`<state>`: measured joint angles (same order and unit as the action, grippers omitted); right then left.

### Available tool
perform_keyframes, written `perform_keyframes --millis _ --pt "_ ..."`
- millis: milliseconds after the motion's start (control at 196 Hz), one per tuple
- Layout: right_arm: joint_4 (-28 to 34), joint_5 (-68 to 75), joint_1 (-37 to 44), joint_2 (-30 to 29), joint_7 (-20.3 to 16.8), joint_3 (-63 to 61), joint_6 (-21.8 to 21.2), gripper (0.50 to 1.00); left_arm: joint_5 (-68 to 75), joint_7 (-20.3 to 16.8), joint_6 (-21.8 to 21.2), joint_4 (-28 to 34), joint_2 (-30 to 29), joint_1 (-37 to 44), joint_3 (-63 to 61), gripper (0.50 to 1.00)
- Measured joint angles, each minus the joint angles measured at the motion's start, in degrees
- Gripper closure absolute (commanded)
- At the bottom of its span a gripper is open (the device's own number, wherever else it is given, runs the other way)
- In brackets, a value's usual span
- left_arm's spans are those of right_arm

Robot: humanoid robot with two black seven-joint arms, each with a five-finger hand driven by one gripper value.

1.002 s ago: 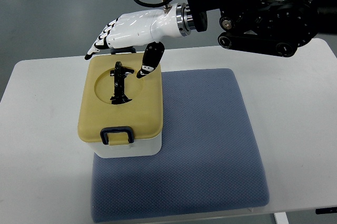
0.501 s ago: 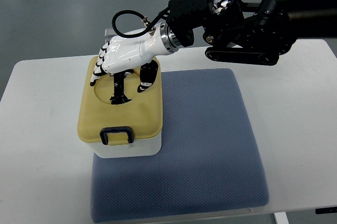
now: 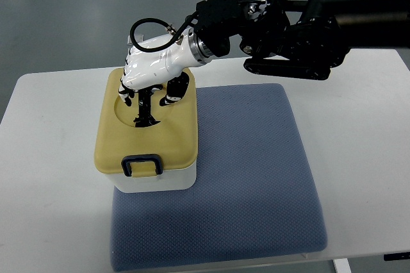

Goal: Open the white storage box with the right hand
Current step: 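Lower the right hand into the lid recess and grip the black handle, then lift the yellow lid off the white box with the right hand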

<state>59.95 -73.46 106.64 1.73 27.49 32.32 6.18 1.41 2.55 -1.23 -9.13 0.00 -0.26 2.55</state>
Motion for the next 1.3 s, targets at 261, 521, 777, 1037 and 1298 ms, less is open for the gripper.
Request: perform_keyframes --millis 261,521,777,1037,1298 --pt "-0.93 -1.39 -0.09 -1.08 -1.13 0.31 0.06 0.998 0.0 0.0 0.0 0.0 0.0 0.0 0.0 0.5" --pt "-2.12 -2.99 -0.45 -1.7 -1.29 0.36 0.71 1.0 0.0 0.0 0.0 0.0 0.0 0.0 0.0 0.5" --pt "-2.33 -3.01 -0.29 -1.73 -1.19 -0.06 4.55 1.0 0.0 0.0 0.0 0.0 0.0 0.0 0.0 0.5" --pt "-2.33 -3.01 0.43 -0.64 -0.56 -0.55 8.43 1.0 0.0 0.0 0.0 0.0 0.0 0.0 0.0 0.5" --pt "-2.12 -2.99 1.06 4.79 1.31 -0.67 10.66 1.0 0.0 0.0 0.0 0.0 0.0 -0.01 0.0 0.5"
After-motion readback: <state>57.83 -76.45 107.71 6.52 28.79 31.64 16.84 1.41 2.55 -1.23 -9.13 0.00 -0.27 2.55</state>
